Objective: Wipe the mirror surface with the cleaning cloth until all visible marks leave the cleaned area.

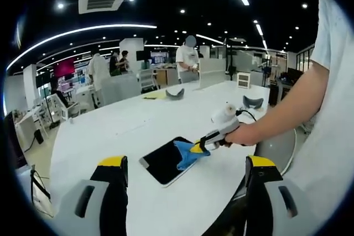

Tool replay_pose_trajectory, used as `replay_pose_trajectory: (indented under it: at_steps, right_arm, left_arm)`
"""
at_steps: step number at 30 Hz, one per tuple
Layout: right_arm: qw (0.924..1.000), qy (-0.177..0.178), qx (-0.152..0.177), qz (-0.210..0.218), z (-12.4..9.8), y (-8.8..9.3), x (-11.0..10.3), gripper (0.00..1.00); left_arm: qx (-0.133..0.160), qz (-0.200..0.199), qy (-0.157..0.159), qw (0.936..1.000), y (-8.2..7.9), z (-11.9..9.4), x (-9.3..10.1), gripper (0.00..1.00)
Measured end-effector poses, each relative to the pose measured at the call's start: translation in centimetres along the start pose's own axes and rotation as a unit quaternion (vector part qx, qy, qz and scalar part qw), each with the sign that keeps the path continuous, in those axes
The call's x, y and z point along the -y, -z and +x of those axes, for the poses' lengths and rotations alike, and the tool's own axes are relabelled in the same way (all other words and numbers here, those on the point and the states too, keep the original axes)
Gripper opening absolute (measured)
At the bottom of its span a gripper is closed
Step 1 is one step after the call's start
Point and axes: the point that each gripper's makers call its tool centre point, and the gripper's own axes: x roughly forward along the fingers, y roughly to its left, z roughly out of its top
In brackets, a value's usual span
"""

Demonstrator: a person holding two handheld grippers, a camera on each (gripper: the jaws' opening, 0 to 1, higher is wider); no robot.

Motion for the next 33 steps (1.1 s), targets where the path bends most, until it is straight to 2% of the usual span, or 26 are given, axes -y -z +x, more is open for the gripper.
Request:
replay_pose_trajectory:
  at_steps: [11, 22, 33]
  right_arm:
    - [0.9995, 0.029, 0.005, 0.015, -1.7, 0.5, 1.8, 0.01]
    - [0.9982, 0.058, -0.002, 0.012, -3.6, 1.7, 4.3, 0.01]
    - [0.9964, 0.080, -0.002, 0.029, -5.4, 2.6, 6.3, 0.01]
  left_arm:
    - [-0.001, 0.012, 0.011, 0.9999, 0.0, 0.4, -0.2, 0.88]
    - [0.004, 0.011, 0.021, 0.9997, -0.2, 0.8, -0.2, 0.88]
    - [0.011, 0.006, 0.027, 0.9996, -0.6, 1.1, -0.2, 0.87]
